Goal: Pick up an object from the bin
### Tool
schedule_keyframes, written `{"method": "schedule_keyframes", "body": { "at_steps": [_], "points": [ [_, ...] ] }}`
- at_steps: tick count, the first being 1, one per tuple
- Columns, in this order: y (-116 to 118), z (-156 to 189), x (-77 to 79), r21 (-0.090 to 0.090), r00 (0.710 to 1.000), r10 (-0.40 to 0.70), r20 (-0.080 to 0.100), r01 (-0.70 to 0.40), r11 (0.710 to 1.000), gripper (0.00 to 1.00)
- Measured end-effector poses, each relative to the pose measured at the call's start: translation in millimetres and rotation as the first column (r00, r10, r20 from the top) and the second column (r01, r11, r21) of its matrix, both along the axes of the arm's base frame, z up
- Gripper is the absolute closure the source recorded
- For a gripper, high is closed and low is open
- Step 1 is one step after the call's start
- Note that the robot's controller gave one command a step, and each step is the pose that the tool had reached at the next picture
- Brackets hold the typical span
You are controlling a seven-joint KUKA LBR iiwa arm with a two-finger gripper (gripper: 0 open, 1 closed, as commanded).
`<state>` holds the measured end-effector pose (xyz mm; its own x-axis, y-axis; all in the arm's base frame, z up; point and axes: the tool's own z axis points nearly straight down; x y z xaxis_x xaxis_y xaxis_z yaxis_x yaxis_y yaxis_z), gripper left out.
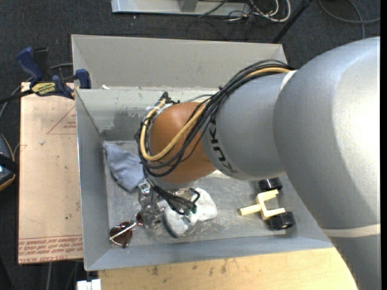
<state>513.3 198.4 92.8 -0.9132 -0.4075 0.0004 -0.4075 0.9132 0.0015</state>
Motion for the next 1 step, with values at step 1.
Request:
{"method": "schedule_keyframes", "body": {
  "at_steps": [1],
  "points": [
    [-0.7,43.6,6.0,-0.002,1.0,0.015,-0.006,-0.015,1.0,1.0]
  ]
}}
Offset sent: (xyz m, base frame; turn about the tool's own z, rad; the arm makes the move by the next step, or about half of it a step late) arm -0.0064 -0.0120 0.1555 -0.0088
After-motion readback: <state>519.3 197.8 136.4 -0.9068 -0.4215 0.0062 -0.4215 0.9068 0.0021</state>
